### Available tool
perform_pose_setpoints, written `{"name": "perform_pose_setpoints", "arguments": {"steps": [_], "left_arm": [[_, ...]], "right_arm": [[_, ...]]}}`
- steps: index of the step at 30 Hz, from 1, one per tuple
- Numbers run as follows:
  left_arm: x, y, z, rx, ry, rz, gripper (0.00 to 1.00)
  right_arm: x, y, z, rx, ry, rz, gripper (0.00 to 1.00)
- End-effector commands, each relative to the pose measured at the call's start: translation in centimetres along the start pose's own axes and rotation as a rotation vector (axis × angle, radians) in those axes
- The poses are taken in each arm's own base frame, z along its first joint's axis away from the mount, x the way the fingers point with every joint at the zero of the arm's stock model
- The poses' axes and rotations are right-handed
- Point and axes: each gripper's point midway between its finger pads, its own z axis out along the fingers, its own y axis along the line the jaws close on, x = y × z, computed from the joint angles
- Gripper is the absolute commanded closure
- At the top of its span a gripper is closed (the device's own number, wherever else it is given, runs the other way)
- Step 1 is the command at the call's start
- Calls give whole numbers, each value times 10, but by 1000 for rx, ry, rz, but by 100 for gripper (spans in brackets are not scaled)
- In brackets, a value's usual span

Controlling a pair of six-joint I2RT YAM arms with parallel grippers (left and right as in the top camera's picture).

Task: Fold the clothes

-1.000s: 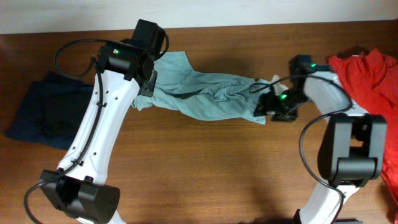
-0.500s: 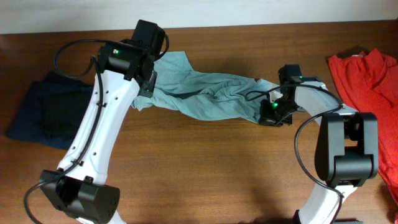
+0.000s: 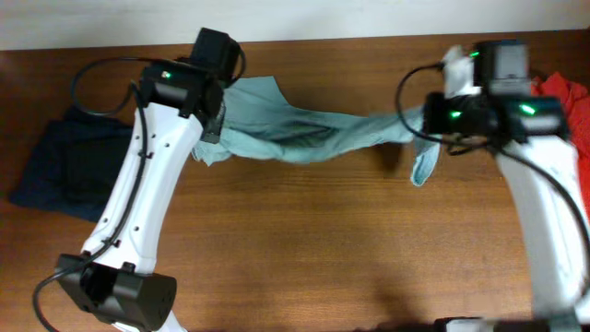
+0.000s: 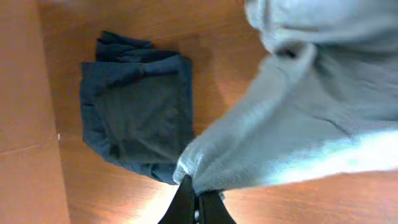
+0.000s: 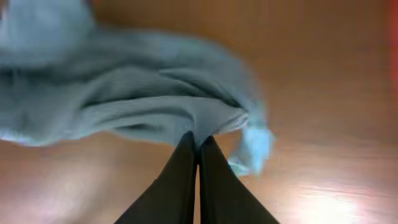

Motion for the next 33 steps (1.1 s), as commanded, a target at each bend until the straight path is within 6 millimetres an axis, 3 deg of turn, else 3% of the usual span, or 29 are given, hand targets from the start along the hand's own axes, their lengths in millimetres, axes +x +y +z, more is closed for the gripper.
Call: {"name": "perform_pose_setpoints", "arguments": {"steps": [1,4,8,13,17,23,26,33], "left_arm": [[-4,32,-9,-42,-26,-61,100],[-1,50,-11,-53,-30,-104,100],[1,77,-23,-61,-67,-181,100],[-5,90,-54,1,-164,-235,100],[-5,95,-90,25,-260,-222,100],[5,97,-140,60,-388,-220,100],[16,105,-175,74,-484,-231,100],[59,146,-257,80,-724,-335,99]], "right_arm": [[-24,-39,-55,259,-151,-5,96],[-24,-55,-72,359,-183,32,95],[-19,-60,-72,354,-160,50,96],[-15,-45,-67,257,-142,47,96],[-18,-31,-85,187,-190,41,96],[-27,-5,-144,81,-340,7,96],[-26,1,-185,70,-435,-1,96],[-11,13,-262,37,-591,4,96]]}}
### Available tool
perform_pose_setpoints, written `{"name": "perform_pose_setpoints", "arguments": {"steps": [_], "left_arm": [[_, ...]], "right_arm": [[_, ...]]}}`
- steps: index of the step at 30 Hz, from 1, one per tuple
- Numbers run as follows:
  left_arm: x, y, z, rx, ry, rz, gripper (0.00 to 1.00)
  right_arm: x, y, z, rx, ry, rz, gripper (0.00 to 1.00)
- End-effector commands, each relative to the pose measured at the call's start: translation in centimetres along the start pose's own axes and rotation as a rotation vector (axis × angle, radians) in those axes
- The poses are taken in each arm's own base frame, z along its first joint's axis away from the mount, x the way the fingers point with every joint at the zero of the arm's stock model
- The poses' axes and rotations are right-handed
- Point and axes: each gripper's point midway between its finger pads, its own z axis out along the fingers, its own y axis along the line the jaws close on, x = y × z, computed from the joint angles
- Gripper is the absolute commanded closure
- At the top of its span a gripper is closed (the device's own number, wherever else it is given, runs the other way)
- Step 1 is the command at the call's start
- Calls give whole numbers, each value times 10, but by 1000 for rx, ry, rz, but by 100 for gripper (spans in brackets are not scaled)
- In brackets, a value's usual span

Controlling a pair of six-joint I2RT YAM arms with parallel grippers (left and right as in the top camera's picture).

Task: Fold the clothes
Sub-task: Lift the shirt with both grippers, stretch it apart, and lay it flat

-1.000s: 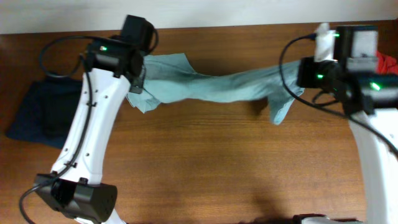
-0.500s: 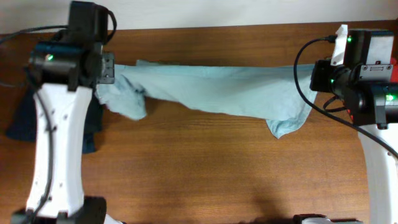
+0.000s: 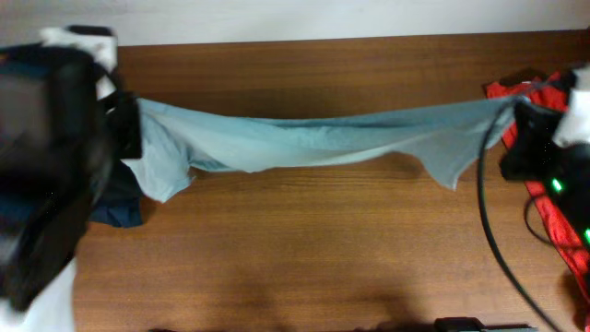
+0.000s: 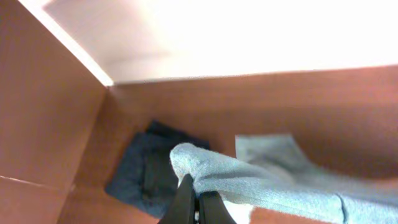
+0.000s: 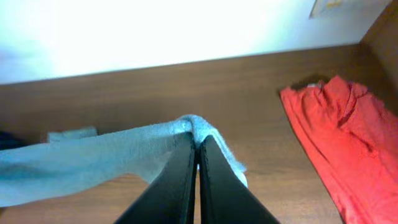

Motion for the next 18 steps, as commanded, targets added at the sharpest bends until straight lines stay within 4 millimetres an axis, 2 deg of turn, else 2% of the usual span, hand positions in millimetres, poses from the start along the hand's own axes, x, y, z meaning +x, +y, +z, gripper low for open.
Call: {"name": "perform_pose_setpoints", "arguments": {"steps": [1,5,9,18], "left_arm": [[-9,27,-64,7,-163,-56,100],[-4,35,-100,52,-239,-83,100],[2,42,-120,57,-275,-96,100],[-9,55,-164,93,-430,-147,100]], "right_arm": [[-14,3,-37,-16,-81,30,96],[-13,4,-64,-20,-101,53,96],[-12,4,-84,-20,-104,63,96],[-39,5,-133,-14,-254,61,96]]}}
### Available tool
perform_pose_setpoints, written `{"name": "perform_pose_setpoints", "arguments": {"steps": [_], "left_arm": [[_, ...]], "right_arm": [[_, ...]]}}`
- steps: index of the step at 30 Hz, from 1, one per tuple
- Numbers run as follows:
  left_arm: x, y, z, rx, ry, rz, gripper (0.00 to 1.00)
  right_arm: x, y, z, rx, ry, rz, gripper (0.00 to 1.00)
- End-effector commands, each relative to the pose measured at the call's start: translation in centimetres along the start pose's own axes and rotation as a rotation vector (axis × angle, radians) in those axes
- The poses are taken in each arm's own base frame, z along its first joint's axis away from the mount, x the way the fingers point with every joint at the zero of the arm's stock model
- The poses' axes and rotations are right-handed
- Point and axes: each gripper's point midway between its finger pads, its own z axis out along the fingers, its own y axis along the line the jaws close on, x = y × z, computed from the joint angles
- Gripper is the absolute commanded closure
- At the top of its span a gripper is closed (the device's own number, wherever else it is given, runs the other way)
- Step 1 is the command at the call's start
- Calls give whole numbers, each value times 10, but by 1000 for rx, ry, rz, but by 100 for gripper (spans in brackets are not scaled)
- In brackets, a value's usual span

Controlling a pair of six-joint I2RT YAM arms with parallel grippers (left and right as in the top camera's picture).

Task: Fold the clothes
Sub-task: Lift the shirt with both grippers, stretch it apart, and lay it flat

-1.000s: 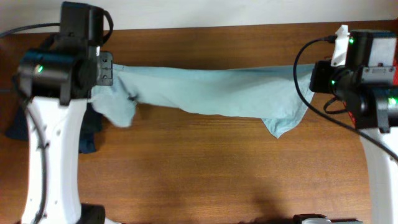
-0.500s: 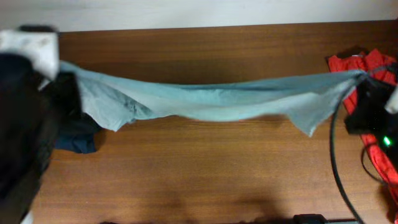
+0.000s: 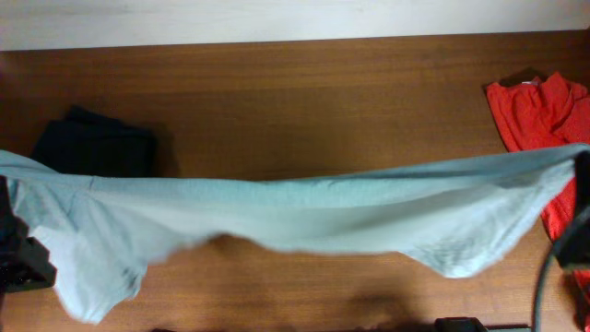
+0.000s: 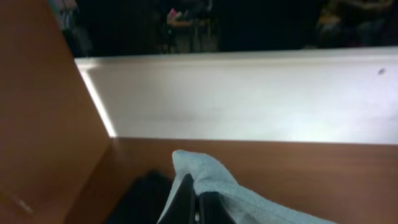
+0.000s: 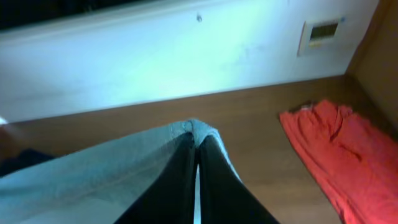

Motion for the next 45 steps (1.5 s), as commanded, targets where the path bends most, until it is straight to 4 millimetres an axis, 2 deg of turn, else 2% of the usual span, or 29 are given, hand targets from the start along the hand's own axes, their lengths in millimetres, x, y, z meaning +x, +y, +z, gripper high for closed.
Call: {"name": "perform_pose_setpoints", "arguments": {"steps": [1,6,9,12,16,20,26,31,32,33,35,37,38,39,41,42,43,45], "left_arm": [[-12,-2,-17,50,-69,-8,100],[-10,-4,-34,94,-88,-13,100],[-11,-5,-32,94,-90,-14,100],[-10,-14,-5,90,-35,5,100],[3,-39,62,90,103,73,100],[29,-69,143,91,260,127,100],[89,-110,258,92,474,198,100],[152,-146,338,146,603,278,99],[174,-155,362,146,636,288,99],[187,-160,377,146,654,292,99],[228,-174,418,150,691,313,97],[255,-184,446,158,696,336,96],[264,-188,456,163,693,347,92],[277,-193,471,165,685,353,80],[288,-197,485,163,673,351,59],[290,-195,490,156,669,340,49],[289,-191,492,149,661,330,39],[279,-180,494,122,644,322,27]], "right_arm": [[-15,-2,-17,17,-65,12,96],[-13,-2,-30,20,-65,38,96],[-5,-9,-32,56,-38,65,96],[5,-19,-23,114,12,92,96],[20,-28,7,169,112,87,96],[42,-35,50,202,246,82,96],[98,-48,139,260,535,61,96],[153,-60,226,290,741,34,95],[170,-64,255,295,783,26,95],[182,-67,274,299,808,24,94],[218,-75,321,310,868,22,91],[250,-83,359,316,896,22,89],[260,-86,371,317,899,23,88],[275,-91,393,319,893,24,76],[288,-98,413,315,880,14,41],[292,-101,419,313,875,13,31],[295,-106,422,317,874,13,28],[294,-115,421,323,879,8,27]]}}
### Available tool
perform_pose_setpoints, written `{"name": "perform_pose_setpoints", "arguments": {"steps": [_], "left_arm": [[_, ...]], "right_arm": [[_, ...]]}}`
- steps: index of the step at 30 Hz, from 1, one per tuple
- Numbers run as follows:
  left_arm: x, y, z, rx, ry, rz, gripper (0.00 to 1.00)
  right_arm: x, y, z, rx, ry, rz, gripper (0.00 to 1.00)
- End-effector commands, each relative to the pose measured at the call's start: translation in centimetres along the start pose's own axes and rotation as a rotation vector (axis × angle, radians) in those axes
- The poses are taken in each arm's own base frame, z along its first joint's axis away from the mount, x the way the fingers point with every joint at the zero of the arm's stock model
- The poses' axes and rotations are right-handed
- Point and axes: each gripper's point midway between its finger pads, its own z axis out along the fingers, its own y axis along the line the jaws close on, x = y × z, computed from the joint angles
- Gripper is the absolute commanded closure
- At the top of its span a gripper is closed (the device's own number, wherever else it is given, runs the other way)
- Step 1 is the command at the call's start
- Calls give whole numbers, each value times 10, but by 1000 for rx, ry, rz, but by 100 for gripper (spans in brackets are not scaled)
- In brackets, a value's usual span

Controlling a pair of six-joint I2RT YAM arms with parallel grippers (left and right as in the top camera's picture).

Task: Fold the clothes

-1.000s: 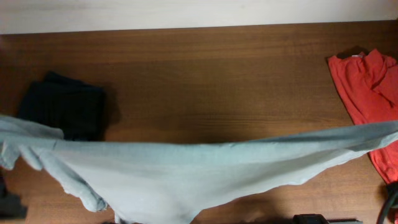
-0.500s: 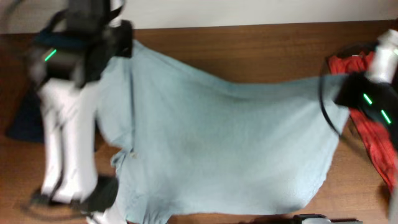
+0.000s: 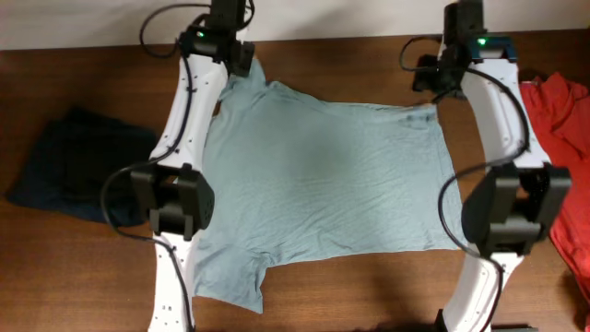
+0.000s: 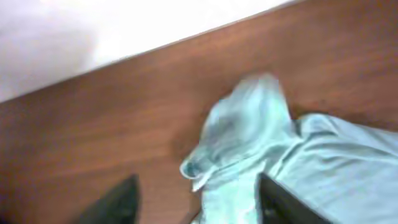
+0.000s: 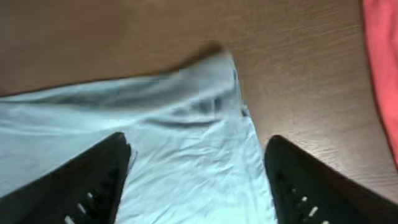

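Observation:
A light blue T-shirt lies spread flat on the wooden table, a sleeve pointing toward the near left corner. My left gripper hovers open over the shirt's far left corner; in the left wrist view that bunched corner lies between and beyond the spread fingers. My right gripper is open over the far right corner. There the right wrist view shows the cloth flat under the gripper, with nothing gripped.
A folded dark navy garment lies at the table's left side. A red garment lies at the right edge, its border showing in the right wrist view. A white wall runs along the table's far edge.
The shirt hung stretched in the air between both shut grippers. Now it lies flat on the table and both grippers are open above its far corners.
Both grippers were shut on the shirt, bunched at the back of the table. Then they held it stretched wide apart, then higher, close to the overhead camera. Now the shirt lies spread on the table and both grippers have let go.

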Motion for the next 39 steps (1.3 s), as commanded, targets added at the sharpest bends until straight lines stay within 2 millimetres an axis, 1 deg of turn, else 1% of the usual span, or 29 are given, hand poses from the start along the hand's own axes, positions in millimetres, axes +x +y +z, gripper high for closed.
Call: {"name": "perform_pose_setpoints", "arguments": {"steps": [1,2,3,5,6,7,9,10,11,14,15,16,17,18,20,23,25,26,27,29,30,32,34,37,38,39], "left_arm": [[-17,33,-23,-52,-60,-34,24],[-20,45,-32,-69,-71,-47,22],[-22,53,-40,-75,-79,-58,21],[-24,70,-62,-86,-92,-79,20],[-23,79,-78,-92,-93,-90,16],[-21,85,-91,-93,-91,-95,14],[-16,93,-118,-93,-82,-100,13],[-11,96,-135,-94,-75,-100,6],[-8,98,-147,-94,-74,-100,4],[-2,105,-195,-97,-96,-105,1],[1,107,-214,-99,-110,-107,1],[2,109,-225,-100,-120,-109,1],[8,112,-252,-103,-138,-124,1],[13,114,-268,-104,-148,-143,1],[28,119,-295,-104,-150,-193,2],[54,124,-321,-106,-114,-271,2],[73,129,-329,-112,-69,-339,2],[77,131,-330,-104,-61,-372,3],[79,128,-329,-71,-56,-380,3],[84,125,-324,-11,-34,-418,3],[86,125,-320,11,-21,-431,3],[95,127,-307,35,30,-457,3],[112,132,-288,25,116,-480,3],[143,130,-258,47,266,-505,6],[153,127,-250,59,310,-512,8],[167,120,-239,93,373,-504,11]], "right_arm": [[-8,-25,-10,31,-22,5,27],[-6,-32,-13,37,-13,17,27],[-5,-38,-18,37,-4,27,27],[2,-49,-29,28,25,51,27],[7,-54,-36,17,45,64,27],[12,-58,-43,0,64,79,27],[21,-64,-55,-41,95,108,27],[25,-64,-62,-78,108,123,27],[27,-64,-69,-113,113,126,27],[30,-61,-97,-229,97,104,29],[31,-61,-112,-256,79,96,29],[31,-61,-122,-268,64,90,29],[33,-63,-144,-271,31,91,29],[34,-63,-156,-269,10,86,29],[38,-63,-185,-269,-41,74,28],[45,-62,-228,-269,-126,62,27],[50,-62,-254,-269,-185,63,26],[52,-62,-263,-267,-207,69,25],[53,-62,-271,-268,-226,72,24],[58,-62,-282,-264,-242,88,24],[61,-62,-283,-264,-236,91,23],[68,-62,-278,-263,-201,96,22],[75,-62,-266,-262,-152,104,22],[92,-62,-239,-260,-51,119,22],[100,-62,-228,-259,-9,125,22],[109,-62,-217,-258,36,132,22]]}}
